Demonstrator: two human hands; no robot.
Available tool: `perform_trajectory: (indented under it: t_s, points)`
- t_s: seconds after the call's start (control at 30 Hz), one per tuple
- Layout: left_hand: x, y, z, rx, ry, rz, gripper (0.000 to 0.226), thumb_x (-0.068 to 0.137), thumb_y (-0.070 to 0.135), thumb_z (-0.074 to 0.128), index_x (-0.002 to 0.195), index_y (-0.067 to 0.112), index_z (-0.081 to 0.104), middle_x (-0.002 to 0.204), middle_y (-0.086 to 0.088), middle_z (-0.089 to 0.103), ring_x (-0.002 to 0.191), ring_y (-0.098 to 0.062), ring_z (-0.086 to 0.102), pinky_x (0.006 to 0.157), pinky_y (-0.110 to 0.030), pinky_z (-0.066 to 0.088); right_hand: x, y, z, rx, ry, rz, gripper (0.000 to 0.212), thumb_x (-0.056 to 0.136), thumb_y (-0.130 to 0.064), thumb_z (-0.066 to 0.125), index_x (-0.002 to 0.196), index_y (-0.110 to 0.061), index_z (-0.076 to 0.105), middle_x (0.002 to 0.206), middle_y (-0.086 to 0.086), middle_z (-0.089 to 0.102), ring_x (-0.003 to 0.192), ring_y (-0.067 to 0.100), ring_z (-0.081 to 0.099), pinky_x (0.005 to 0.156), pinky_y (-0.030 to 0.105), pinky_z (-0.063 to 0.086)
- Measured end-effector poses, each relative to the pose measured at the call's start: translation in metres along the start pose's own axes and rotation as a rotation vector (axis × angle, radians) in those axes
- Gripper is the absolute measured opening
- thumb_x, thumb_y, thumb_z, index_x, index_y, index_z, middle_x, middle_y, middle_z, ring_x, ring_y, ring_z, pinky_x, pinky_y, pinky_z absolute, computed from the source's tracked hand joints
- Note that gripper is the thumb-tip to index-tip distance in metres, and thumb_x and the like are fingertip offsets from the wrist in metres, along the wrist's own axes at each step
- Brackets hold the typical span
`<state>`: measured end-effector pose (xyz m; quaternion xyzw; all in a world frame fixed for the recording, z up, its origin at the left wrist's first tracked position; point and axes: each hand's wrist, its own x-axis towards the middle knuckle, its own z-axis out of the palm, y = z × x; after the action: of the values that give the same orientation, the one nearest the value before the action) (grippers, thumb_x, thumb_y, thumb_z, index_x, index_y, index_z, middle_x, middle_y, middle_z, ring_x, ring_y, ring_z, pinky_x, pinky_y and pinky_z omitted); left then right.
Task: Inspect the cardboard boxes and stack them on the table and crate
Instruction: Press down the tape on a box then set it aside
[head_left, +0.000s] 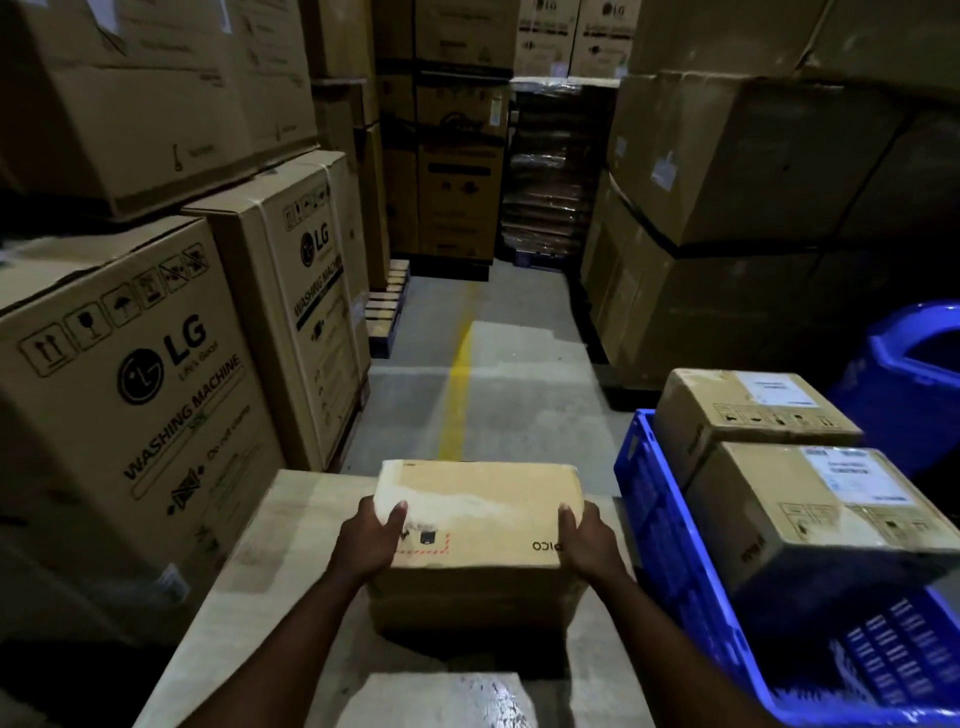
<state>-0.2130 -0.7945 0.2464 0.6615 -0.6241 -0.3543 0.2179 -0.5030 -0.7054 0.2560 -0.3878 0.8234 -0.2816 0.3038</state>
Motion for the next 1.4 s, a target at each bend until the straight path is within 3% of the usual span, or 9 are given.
perform_trajectory:
  t_s: [0.2,0.53,0.67,0.9,1.07,1.17,1.23,1.33,1.4]
  points:
    - [-0.002,-0.003,-0.015,0.016,-0.048,-0.005,0.046,0.093,0.048,0.057,0.12,0.01,0.049,0.12,-0.012,0.063,0.106,-0.031,0.06,0.082,-0.037,0.05,0.0,0.004,-0.01,0.069,-0.016,-0.028,0.055,0.093,-0.054,0.056,0.124,-0.011,0.046,0.108,0.008,0.066,0.091,0.022,0.067,0.079,0.04,0.058]
    - [-0.023,-0.025,-0.022,-0.066,-0.057,0.129,0.047,0.082,0.031,0.077,0.108,0.016,0.042,0.106,-0.004,0.063,0.094,-0.023,0.063,0.078,-0.044,0.056,-0.017,0.018,-0.015,0.119,0.082,-0.181,0.046,0.075,-0.03,0.082,0.103,-0.01,0.052,0.089,-0.006,0.062,0.082,0.016,0.063,0.067,0.039,0.055]
    - [-0.03,-0.059,-0.007,-0.043,-0.056,0.096,0.049,0.073,0.041,0.079,0.098,0.023,0.042,0.097,-0.001,0.066,0.085,-0.021,0.067,0.07,-0.046,0.057,-0.032,0.045,0.0,0.083,0.052,-0.149,0.047,0.073,-0.028,0.086,0.101,-0.014,0.051,0.089,-0.005,0.064,0.079,0.012,0.062,0.064,0.027,0.052]
    - [-0.05,-0.1,0.012,-0.015,-0.077,0.086,0.043,0.075,0.021,0.083,0.099,0.016,0.047,0.092,-0.001,0.069,0.085,-0.022,0.068,0.069,-0.044,0.057,-0.057,0.082,0.026,0.031,-0.024,-0.055,0.042,0.072,-0.012,0.084,0.099,-0.015,0.053,0.092,-0.002,0.067,0.085,0.015,0.067,0.063,0.017,0.05]
    - [-0.063,-0.108,0.012,0.045,-0.402,0.036,0.059,0.077,0.039,0.074,0.109,0.012,0.033,0.105,-0.004,0.062,0.097,-0.021,0.064,0.073,-0.031,0.052,-0.065,0.097,0.033,-0.147,-0.109,0.001,0.028,0.086,-0.01,0.067,0.104,-0.016,0.046,0.107,0.009,0.065,0.087,0.022,0.058,0.054,0.014,0.036]
    - [-0.053,-0.1,-0.004,0.074,-0.571,0.019,0.079,0.08,0.055,0.072,0.13,0.011,0.03,0.127,-0.003,0.053,0.114,-0.018,0.056,0.08,-0.022,0.049,-0.055,0.093,0.022,-0.233,-0.176,0.009,0.02,0.09,-0.004,0.053,0.109,-0.011,0.057,0.114,0.013,0.065,0.093,0.024,0.058,0.074,0.03,0.046]
    - [-0.042,-0.091,-0.013,0.074,-0.482,0.071,0.101,0.081,0.076,0.051,0.151,0.011,0.016,0.154,-0.007,0.034,0.136,-0.023,0.041,0.107,-0.035,0.041,-0.045,0.086,0.008,-0.265,-0.146,0.031,0.031,0.089,0.001,0.052,0.115,-0.009,0.063,0.12,0.013,0.065,0.101,0.025,0.062,0.086,0.038,0.053]
    - [-0.033,-0.066,-0.013,0.287,-0.265,0.228,0.113,0.079,0.085,0.023,0.156,0.008,-0.008,0.164,-0.007,-0.006,0.151,-0.023,-0.002,0.123,-0.04,0.007,-0.035,0.068,-0.004,-0.171,0.022,0.055,0.038,0.093,-0.004,0.051,0.129,-0.013,0.057,0.123,0.012,0.063,0.095,0.022,0.062,0.079,0.04,0.053]
    - [-0.03,-0.047,-0.002,0.431,-0.262,0.381,0.114,0.075,0.088,0.008,0.155,0.009,-0.01,0.162,-0.003,-0.015,0.15,-0.018,-0.011,0.123,-0.034,0.001,-0.034,0.051,0.001,-0.217,0.103,-0.067,0.033,0.098,-0.017,0.047,0.13,-0.015,0.053,0.118,0.009,0.064,0.097,0.02,0.06,0.077,0.035,0.045]
